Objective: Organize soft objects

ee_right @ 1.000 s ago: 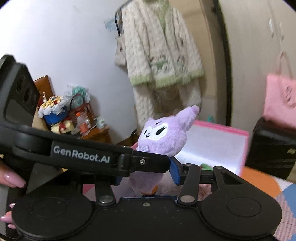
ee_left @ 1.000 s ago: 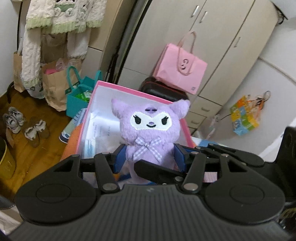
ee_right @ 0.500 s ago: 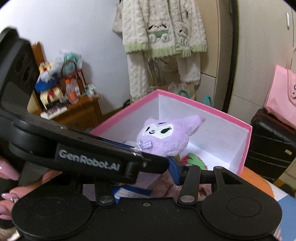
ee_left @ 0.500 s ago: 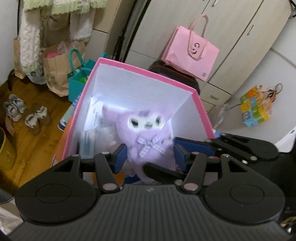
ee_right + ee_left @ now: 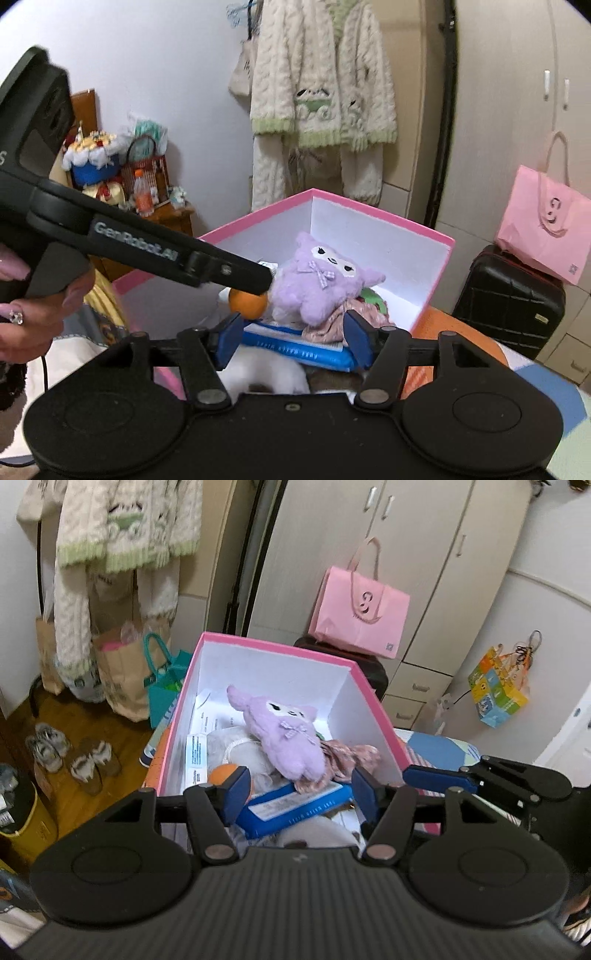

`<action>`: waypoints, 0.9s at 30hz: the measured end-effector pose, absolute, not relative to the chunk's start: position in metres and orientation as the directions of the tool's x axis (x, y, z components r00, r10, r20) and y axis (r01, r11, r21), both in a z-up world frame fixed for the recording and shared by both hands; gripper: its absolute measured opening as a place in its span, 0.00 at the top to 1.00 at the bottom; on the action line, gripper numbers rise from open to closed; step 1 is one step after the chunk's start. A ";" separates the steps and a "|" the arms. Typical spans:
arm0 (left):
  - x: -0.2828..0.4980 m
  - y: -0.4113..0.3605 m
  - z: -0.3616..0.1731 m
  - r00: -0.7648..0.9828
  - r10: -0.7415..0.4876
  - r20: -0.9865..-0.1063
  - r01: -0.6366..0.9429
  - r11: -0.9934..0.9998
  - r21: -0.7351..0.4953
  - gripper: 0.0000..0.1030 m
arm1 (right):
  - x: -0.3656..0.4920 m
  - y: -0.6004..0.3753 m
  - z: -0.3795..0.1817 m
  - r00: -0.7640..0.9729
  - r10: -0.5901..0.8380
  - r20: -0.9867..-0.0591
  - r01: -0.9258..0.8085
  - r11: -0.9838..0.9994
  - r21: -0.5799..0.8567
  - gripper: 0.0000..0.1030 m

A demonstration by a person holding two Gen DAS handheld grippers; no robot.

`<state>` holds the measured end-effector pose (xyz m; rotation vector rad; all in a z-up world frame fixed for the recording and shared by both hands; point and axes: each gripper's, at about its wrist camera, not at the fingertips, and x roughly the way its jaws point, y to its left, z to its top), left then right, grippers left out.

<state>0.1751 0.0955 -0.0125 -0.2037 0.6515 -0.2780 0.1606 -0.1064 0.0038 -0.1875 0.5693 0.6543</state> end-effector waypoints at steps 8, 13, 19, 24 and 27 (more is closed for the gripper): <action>0.120 0.083 0.005 0.793 -0.311 -0.524 0.228 0.949 -0.219 0.42 | 0.120 -0.132 0.016 0.775 0.431 -0.461 -0.494 0.869 -0.018 0.36; 0.095 0.075 0.011 0.804 -0.317 -0.503 0.253 0.948 -0.192 0.38 | 0.097 -0.149 0.026 0.815 0.405 -0.414 -0.441 0.897 0.007 0.36; 0.066 0.066 0.020 0.827 -0.307 -0.471 0.270 0.952 -0.146 0.33 | 0.075 -0.164 0.038 0.846 0.320 -0.425 -0.351 0.936 0.006 0.27; 0.040 0.058 0.017 0.853 -0.282 -0.440 0.265 0.959 -0.099 0.30 | 0.057 -0.175 0.046 0.868 0.272 -0.415 -0.311 0.950 -0.027 0.22; 0.031 0.056 0.017 0.855 -0.280 -0.437 0.271 0.959 -0.085 0.27 | 0.051 -0.181 0.048 0.873 0.235 -0.427 -0.275 0.961 -0.032 0.18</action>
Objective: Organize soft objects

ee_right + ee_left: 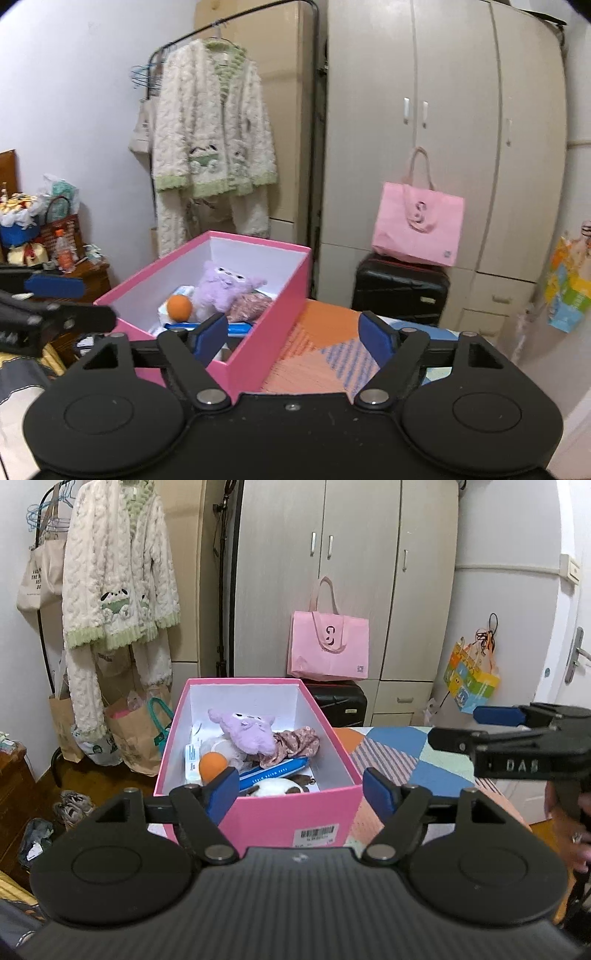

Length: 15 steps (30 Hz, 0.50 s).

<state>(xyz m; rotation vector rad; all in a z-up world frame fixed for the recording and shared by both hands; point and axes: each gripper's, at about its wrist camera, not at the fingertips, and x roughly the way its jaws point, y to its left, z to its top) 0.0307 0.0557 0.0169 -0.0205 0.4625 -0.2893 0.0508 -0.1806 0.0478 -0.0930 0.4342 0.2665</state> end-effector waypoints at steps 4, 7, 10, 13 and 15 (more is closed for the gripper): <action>0.023 0.054 0.018 0.864 -0.293 -0.410 0.281 0.955 -0.091 0.11 | 0.044 -0.186 0.048 0.869 0.213 -0.447 -0.250 0.968 -0.025 0.03; 0.018 0.055 0.014 0.870 -0.295 -0.396 0.286 0.955 -0.083 0.07 | 0.035 -0.183 0.045 0.845 0.244 -0.475 -0.323 0.942 -0.089 0.00; 0.021 0.057 0.009 0.869 -0.274 -0.412 0.254 0.962 -0.105 0.02 | 0.028 -0.192 0.043 0.839 0.241 -0.488 -0.296 0.954 -0.038 0.00; 0.025 0.058 0.006 0.864 -0.247 -0.439 0.221 0.969 -0.111 0.02 | 0.016 -0.200 0.043 0.848 0.242 -0.472 -0.276 0.961 -0.002 0.00; 0.025 0.058 0.004 0.871 -0.231 -0.434 0.204 0.973 -0.109 0.02 | 0.003 -0.205 0.046 0.884 0.205 -0.420 -0.223 0.975 0.007 0.00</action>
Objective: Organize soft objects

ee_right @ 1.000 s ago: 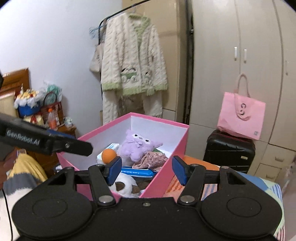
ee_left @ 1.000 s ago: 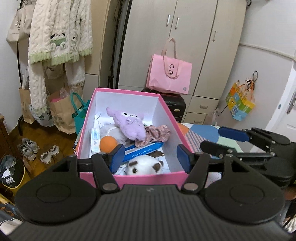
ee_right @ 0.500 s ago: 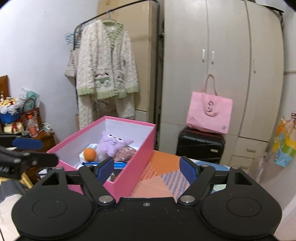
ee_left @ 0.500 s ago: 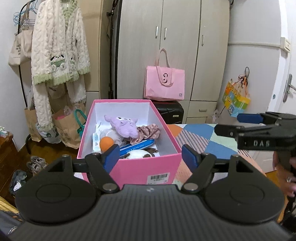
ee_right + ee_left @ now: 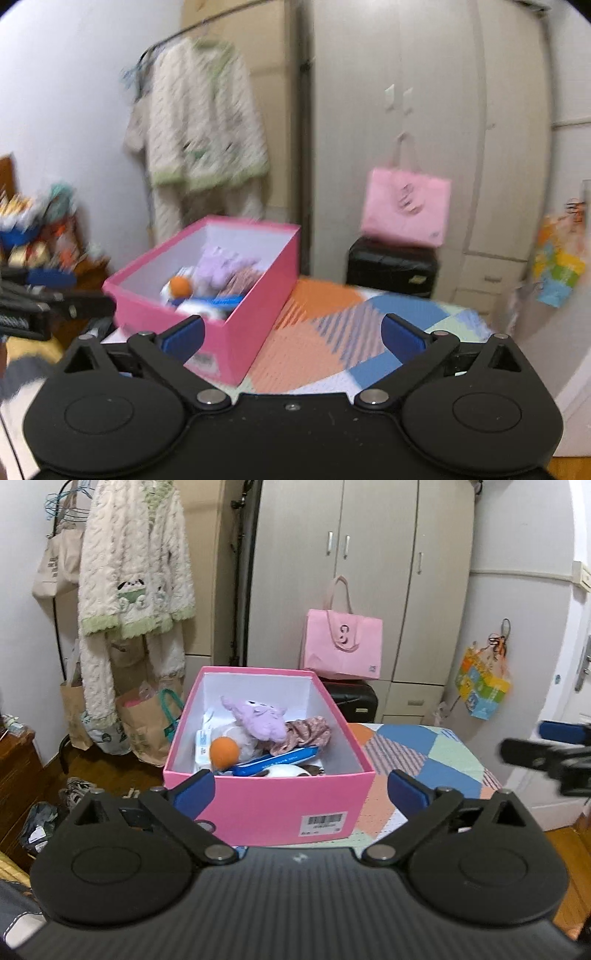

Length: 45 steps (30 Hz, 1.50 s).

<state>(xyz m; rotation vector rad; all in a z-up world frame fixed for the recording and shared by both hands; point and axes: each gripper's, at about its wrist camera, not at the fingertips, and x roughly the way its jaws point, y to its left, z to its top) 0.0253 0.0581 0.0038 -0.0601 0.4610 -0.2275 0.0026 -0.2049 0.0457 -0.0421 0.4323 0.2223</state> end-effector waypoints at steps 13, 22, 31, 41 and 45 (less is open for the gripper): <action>0.004 0.043 -0.019 0.915 -0.094 -0.393 0.091 0.996 -0.026 0.02 | -0.047 -0.195 0.026 0.941 -0.049 -0.334 0.040 0.999 -0.034 0.00; -0.014 0.026 -0.018 0.936 -0.091 -0.339 0.109 0.993 0.036 0.01 | -0.053 -0.193 0.017 0.942 -0.070 -0.328 0.046 0.996 -0.079 0.00; -0.020 0.011 -0.021 0.931 -0.088 -0.354 0.118 0.991 0.063 0.00 | -0.057 -0.216 0.016 0.923 -0.110 -0.369 0.111 0.994 -0.017 0.00; -0.020 0.001 -0.024 0.913 -0.080 -0.401 0.111 0.992 0.055 0.00 | -0.066 -0.211 0.010 0.918 -0.154 -0.365 0.125 0.987 -0.100 0.00; -0.021 -0.002 -0.025 0.909 -0.076 -0.409 0.110 0.992 0.061 0.00 | -0.065 -0.208 0.009 0.912 -0.151 -0.380 0.119 0.987 -0.106 0.00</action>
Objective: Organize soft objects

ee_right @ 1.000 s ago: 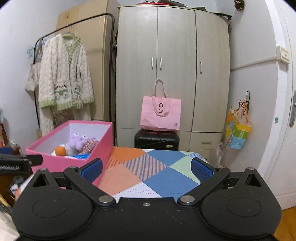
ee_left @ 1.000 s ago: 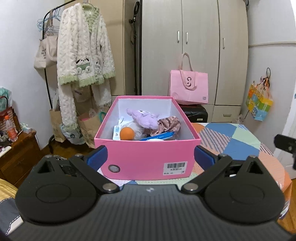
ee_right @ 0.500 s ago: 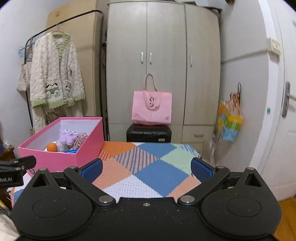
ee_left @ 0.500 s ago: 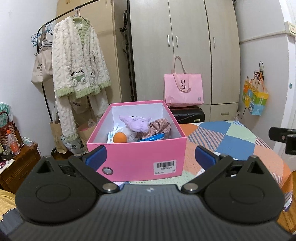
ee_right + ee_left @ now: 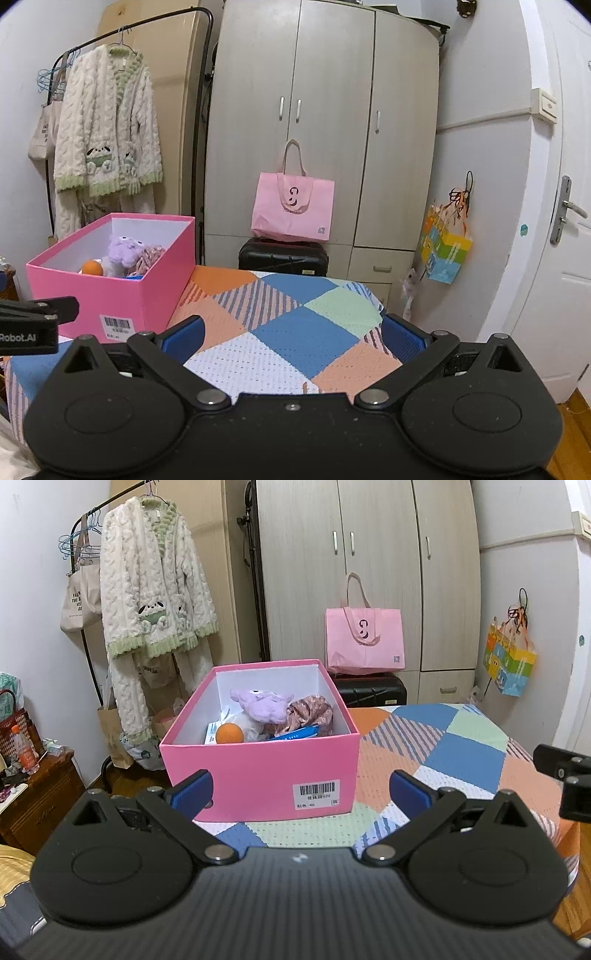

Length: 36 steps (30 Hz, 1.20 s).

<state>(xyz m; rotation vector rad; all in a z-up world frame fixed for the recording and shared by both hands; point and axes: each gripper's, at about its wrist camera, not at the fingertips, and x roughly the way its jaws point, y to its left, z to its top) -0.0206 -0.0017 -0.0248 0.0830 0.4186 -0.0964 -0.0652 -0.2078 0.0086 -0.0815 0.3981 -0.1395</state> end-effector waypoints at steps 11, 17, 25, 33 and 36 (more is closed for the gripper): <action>-0.021 0.005 -0.025 0.915 -0.063 -0.398 0.089 0.995 0.046 0.00 | -0.072 -0.209 0.008 0.917 -0.176 -0.357 0.148 0.983 -0.104 0.00; -0.024 0.002 -0.028 0.927 -0.047 -0.372 0.065 0.997 0.036 0.00 | -0.073 -0.206 0.006 0.925 -0.158 -0.344 0.137 0.987 -0.085 0.00; -0.024 -0.007 -0.033 0.936 -0.030 -0.350 0.052 0.997 0.054 0.00 | -0.076 -0.205 0.004 0.931 -0.166 -0.325 0.144 0.985 -0.090 0.00; -0.027 -0.005 -0.033 0.944 -0.027 -0.329 0.047 0.998 0.052 0.00 | -0.074 -0.204 0.002 0.923 -0.229 -0.309 0.199 0.972 -0.124 0.00; -0.028 -0.006 -0.033 0.946 -0.034 -0.322 0.056 0.997 0.058 0.00 | -0.071 -0.203 0.000 0.920 -0.241 -0.309 0.208 0.969 -0.137 0.00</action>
